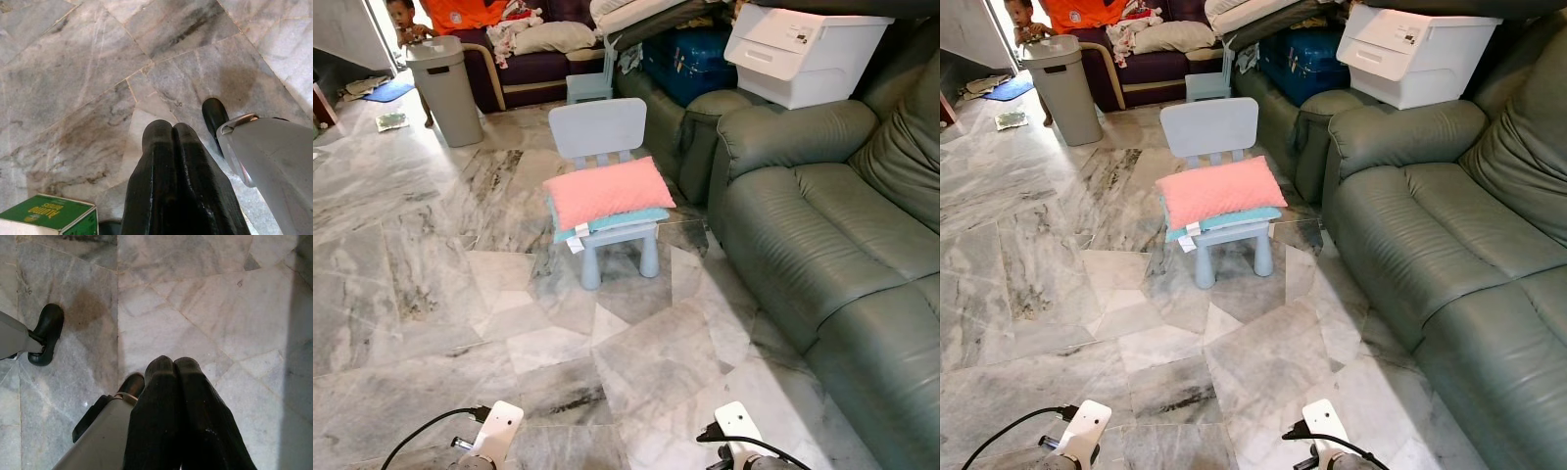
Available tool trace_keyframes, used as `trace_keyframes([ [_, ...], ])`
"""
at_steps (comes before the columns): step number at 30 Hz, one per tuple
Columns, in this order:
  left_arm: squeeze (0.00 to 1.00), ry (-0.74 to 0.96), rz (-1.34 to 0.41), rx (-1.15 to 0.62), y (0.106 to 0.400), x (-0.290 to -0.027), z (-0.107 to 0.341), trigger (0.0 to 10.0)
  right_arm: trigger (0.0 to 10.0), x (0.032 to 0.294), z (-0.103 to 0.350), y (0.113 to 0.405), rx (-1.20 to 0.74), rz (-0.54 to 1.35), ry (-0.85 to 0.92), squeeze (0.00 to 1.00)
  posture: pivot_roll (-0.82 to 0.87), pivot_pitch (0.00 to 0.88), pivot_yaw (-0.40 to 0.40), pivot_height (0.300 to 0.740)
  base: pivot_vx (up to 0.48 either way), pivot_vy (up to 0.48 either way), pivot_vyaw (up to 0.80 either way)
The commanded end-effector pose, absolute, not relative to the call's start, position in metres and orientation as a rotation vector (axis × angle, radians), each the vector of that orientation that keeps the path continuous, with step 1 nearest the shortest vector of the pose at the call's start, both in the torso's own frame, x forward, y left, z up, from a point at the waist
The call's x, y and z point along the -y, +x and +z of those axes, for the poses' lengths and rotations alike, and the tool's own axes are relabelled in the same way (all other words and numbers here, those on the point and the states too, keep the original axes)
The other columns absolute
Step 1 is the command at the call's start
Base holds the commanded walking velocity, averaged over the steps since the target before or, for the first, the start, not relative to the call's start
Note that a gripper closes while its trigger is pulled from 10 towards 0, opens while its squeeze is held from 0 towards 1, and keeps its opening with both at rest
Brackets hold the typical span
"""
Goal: Move the pillow to the sofa
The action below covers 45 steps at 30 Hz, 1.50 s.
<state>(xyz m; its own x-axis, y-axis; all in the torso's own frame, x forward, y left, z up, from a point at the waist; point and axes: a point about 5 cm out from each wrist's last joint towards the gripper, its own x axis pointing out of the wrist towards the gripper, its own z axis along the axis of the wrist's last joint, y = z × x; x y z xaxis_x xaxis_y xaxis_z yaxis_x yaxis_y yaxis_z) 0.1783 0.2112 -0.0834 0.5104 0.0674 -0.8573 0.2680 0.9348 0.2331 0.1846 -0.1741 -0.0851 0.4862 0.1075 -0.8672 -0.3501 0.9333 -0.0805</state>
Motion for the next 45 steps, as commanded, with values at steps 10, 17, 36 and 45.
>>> trace_keyframes([
  [10, 0.00, 0.413, -0.182, -1.025, 0.186, -0.207, -0.081, 10.0, 10.0, 0.175, -0.087, 0.182, -1.036, 0.184, -0.170, 0.00, -0.08, 0.020, 0.084, 0.740, 0.000, 0.000, 0.00],
  [17, 0.00, 0.445, -0.232, -1.011, 0.193, -0.200, -0.078, 10.0, 10.0, 0.182, -0.088, 0.179, -1.046, 0.128, -0.153, 0.00, -0.15, 0.028, 0.121, 0.740, 0.000, 0.000, 0.00],
  [36, 0.00, 0.422, -0.329, -1.013, 0.187, -0.166, -0.085, 10.0, 10.0, 0.242, -0.082, 0.166, -1.063, -0.032, -0.152, 0.00, -0.21, 0.083, 0.105, 0.740, 0.000, 0.000, 0.00],
  [45, 0.00, 0.376, -0.175, -1.010, 0.189, -0.199, -0.081, 10.0, 10.0, 0.235, -0.080, 0.173, -1.052, 0.082, -0.221, 0.00, -0.16, 0.030, 0.043, 0.740, 0.000, 0.000, 0.00],
])
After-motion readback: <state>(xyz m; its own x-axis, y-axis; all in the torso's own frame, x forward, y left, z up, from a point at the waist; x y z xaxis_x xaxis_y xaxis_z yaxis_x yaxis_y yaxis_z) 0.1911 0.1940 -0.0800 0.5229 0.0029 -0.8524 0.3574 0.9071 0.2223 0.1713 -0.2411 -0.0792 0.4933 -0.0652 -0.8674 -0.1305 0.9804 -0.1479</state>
